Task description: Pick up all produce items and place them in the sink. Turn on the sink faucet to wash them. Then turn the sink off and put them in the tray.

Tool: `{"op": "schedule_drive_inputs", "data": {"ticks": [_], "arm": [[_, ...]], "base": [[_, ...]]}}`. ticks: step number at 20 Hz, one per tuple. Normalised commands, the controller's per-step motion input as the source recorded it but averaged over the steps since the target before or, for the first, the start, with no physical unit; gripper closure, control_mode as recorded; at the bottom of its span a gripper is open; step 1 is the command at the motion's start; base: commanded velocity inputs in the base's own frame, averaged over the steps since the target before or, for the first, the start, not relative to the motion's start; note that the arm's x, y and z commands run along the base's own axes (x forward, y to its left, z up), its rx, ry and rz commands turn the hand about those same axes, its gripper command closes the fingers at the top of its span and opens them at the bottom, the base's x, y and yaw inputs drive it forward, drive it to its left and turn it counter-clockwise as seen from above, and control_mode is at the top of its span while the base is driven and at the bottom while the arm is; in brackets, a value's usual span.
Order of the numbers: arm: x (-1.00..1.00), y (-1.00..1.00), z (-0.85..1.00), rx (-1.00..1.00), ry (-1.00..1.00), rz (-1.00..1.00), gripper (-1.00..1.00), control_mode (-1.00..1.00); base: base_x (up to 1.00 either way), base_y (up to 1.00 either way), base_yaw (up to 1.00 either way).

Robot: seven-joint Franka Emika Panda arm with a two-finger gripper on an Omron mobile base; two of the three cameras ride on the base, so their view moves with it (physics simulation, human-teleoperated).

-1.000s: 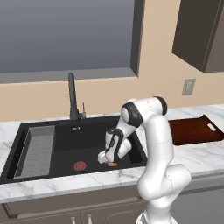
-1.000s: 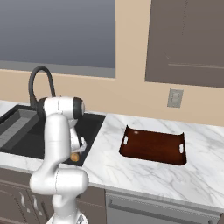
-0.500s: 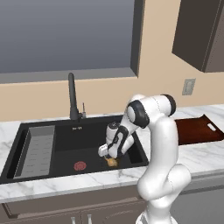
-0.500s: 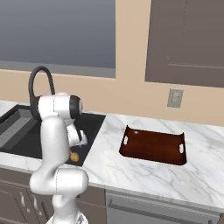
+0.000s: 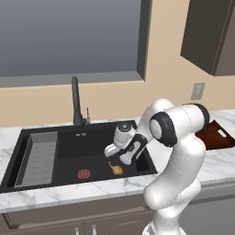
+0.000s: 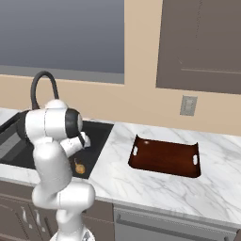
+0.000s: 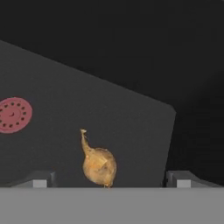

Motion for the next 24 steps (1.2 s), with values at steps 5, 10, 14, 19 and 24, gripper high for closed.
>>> {"op": "schedule_drive_inputs", "data": {"ticks": [5,10,14,19,24], "arm": [[-0.29,0.0,0.87,0.0,-0.14,0.0,-1.0,-1.0],[-0.32,-0.06,0.99,0.06,-0.16,0.01,-1.0,-1.0],[-0.27,-0.01,1.0,0.1,-0.11,0.05,-1.0,-1.0],[-0.17,0.0,1.0,0.08,-0.05,0.06,-1.0,-1.0],[-0.01,0.0,0.56,0.06,-0.02,0.04,-1.0,-1.0]], "base": [[0.0,0.0,0.0],[0.0,0.0,0.0],[0.0,0.0,0.0],[0.0,0.0,0.0],[0.0,0.0,0.0]]}}
